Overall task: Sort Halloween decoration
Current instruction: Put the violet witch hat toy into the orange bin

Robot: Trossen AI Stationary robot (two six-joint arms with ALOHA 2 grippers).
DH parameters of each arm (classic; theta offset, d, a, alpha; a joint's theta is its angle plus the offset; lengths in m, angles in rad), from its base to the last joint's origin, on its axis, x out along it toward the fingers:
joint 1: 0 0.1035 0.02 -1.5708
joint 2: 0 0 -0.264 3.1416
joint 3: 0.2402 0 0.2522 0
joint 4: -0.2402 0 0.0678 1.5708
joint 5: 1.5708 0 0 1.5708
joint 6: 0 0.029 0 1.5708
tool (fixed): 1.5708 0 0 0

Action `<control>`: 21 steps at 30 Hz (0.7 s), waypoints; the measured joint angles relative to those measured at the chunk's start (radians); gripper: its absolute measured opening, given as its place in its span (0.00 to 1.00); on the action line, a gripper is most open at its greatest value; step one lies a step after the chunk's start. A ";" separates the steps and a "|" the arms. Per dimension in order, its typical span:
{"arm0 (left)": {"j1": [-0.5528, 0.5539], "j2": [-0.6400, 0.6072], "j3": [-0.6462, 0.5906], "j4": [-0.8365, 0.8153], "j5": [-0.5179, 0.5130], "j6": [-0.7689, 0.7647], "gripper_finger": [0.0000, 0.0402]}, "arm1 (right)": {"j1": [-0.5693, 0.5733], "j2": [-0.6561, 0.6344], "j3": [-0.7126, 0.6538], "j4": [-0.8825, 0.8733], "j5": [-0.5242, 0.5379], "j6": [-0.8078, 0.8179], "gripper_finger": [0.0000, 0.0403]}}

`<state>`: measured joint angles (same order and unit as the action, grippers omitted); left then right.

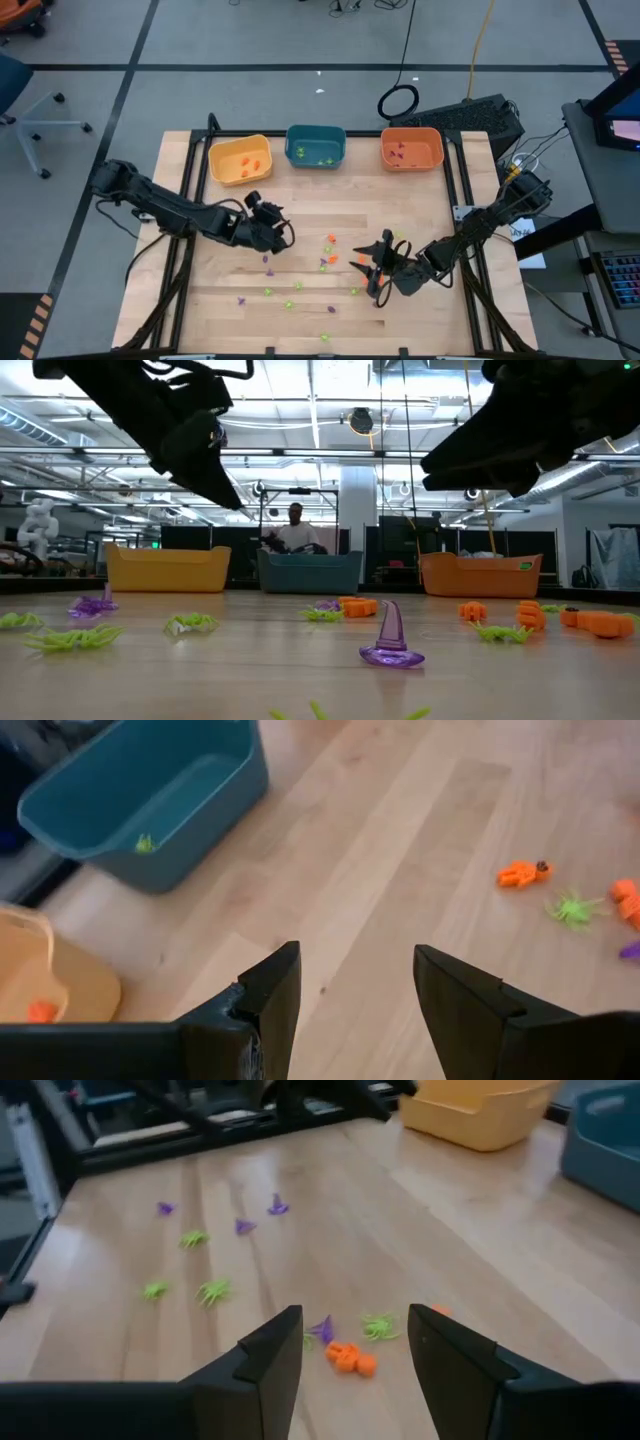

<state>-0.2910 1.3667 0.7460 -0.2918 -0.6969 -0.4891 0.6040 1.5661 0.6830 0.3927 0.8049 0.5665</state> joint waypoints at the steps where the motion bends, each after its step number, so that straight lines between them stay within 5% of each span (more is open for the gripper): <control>1: 0.000 0.016 0.000 0.015 -0.005 0.037 0.48 | -0.005 0.000 0.000 0.000 0.008 0.008 0.42; 7: 0.005 0.102 0.000 0.042 -0.032 0.079 0.48 | -0.033 0.000 0.000 -0.001 0.000 -0.008 0.42; 16: 0.009 0.151 0.000 0.059 -0.041 0.133 0.48 | -0.061 0.000 0.113 -0.191 -0.276 0.019 0.42; 21: 0.010 0.151 0.000 0.097 -0.041 0.169 0.48 | -0.021 0.012 0.164 -0.224 -0.304 -0.055 0.42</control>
<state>-0.2810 1.5181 0.7460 -0.1952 -0.7383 -0.3206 0.5830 1.5786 0.8471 0.1686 0.5009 0.5120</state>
